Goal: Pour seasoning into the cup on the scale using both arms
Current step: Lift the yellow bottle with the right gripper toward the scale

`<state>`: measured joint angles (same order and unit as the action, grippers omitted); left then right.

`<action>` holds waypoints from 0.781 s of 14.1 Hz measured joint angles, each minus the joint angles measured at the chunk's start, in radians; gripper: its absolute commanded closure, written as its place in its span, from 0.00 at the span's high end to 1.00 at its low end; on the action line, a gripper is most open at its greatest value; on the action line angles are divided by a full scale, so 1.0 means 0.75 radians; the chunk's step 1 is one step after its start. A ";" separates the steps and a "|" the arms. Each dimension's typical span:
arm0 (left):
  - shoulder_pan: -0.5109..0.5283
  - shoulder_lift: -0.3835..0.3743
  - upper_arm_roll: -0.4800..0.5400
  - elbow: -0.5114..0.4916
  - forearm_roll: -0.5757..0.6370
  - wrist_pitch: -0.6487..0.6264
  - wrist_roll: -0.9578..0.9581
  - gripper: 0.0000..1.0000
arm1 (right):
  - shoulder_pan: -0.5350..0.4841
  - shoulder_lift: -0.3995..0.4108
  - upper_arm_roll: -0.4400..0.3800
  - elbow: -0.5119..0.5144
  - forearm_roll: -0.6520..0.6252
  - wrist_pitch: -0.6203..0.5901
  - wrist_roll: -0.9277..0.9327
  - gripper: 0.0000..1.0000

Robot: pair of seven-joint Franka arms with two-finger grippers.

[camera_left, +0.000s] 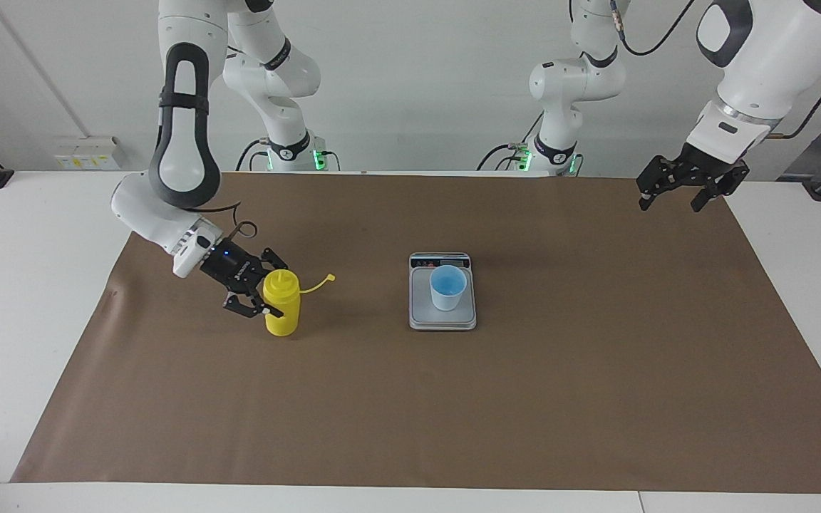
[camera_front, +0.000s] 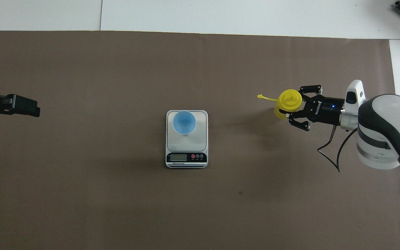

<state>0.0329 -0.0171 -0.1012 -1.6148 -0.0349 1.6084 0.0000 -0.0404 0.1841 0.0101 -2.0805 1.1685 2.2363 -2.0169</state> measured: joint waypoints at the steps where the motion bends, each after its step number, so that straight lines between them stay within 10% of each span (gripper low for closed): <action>1: 0.000 0.000 0.000 -0.004 0.000 0.000 0.000 1.00 | 0.035 -0.014 0.000 0.001 -0.052 0.043 0.067 0.00; 11: 0.003 -0.011 0.007 -0.021 0.000 0.000 0.000 1.00 | 0.380 -0.040 0.008 0.209 -1.182 0.168 1.242 0.00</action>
<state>0.0351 -0.0251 -0.0962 -1.6301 -0.0349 1.6085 0.0000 0.2448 0.1537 0.0163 -1.9234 0.2822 2.3620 -1.0853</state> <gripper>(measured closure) 0.000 0.463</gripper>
